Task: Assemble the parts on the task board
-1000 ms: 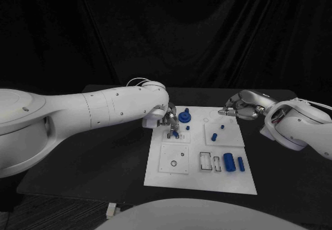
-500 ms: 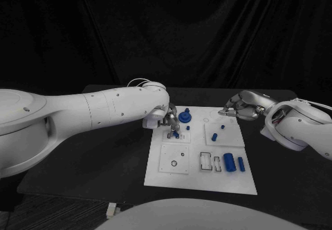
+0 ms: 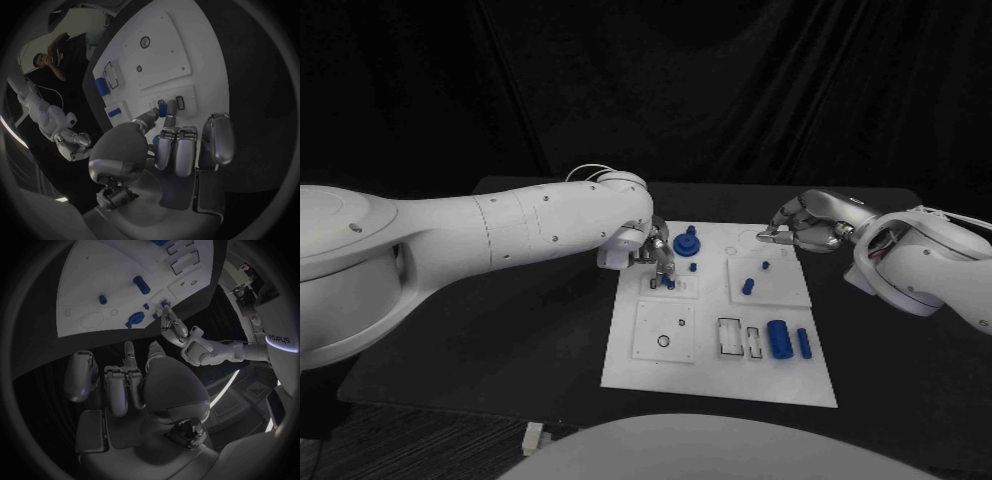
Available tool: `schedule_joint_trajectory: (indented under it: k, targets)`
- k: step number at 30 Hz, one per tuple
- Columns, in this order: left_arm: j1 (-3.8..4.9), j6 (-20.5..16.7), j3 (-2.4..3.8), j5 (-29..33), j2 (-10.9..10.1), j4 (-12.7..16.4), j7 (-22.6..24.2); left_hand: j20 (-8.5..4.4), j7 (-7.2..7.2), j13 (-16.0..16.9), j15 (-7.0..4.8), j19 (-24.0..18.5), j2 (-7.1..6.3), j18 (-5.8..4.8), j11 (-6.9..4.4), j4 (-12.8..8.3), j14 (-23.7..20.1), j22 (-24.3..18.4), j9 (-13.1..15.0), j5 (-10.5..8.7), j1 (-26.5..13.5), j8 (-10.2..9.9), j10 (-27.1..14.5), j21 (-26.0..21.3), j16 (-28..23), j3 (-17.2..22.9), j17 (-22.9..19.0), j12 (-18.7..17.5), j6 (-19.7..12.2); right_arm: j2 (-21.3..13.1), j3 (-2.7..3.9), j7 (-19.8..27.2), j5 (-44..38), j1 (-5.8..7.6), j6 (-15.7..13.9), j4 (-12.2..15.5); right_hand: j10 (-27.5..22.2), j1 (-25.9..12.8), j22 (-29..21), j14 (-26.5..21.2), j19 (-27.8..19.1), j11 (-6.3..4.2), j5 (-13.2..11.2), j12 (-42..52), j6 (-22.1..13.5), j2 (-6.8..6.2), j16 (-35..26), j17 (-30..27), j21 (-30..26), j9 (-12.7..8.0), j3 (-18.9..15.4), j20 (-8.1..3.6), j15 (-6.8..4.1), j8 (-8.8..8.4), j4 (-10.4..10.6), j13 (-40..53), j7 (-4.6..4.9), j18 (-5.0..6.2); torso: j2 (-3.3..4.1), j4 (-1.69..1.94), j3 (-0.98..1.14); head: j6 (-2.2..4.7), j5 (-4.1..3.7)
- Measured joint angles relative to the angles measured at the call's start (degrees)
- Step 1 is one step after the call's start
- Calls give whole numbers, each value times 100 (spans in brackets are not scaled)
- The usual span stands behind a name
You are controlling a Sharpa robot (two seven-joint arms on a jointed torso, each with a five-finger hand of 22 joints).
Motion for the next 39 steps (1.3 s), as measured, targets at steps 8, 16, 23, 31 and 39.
schedule_joint_trajectory:
  k: [8,16,23,31,39]
  targets:
    - [-3,8,-1,0,-8,17,0,0,0,0,0,0,0,0,0,0,0,0,0,0,0,0,0,-8,0,0,0,0,0,2,0,-20,0,-1,32,-1,0,7,0,0,-28,0,20,0,0,7,0,0,-32,0,0,13,0,0,0,0,0,0,-1,0,0,0,4]
    - [-4,15,-3,-1,-12,25,-2,-21,-19,0,-12,-21,5,-1,-5,-10,12,0,0,44,51,0,5,-40,0,-10,-1,0,61,4,0,-42,0,-2,61,-3,0,105,-1,0,-28,0,45,0,0,-2,0,0,-62,-1,0,13,0,-22,0,0,0,93,-1,0,0,0,10]
    - [-6,13,-3,-2,-12,23,-2,-21,-42,1,-43,-21,0,-2,-42,-107,0,0,20,221,197,-1,2,-96,0,37,-1,-44,107,11,0,-57,0,-2,86,-7,0,105,0,0,-48,0,44,0,0,-2,0,0,-98,-1,0,-8,0,-22,0,0,0,92,-1,0,0,0,14]
    - [-8,6,1,-3,-4,22,3,-41,-81,1,-63,-42,-4,-2,-54,-358,20,-1,142,543,479,144,12,-126,0,229,-2,-44,206,19,0,-76,0,-3,118,-19,0,105,4,0,-69,0,66,0,0,-2,0,0,-132,-1,0,12,0,-22,0,0,0,92,-1,0,0,0,23]
    - [-9,-4,2,-1,17,10,7,-41,-104,1,-84,-41,-28,-1,-86,-438,-1,-1,237,599,501,252,-1,-126,0,277,-2,-43,309,13,0,-92,0,-4,144,-20,0,105,3,0,-69,0,66,0,0,-2,0,0,-164,-1,0,12,0,-21,0,1,0,91,2,0,-1,0,19]
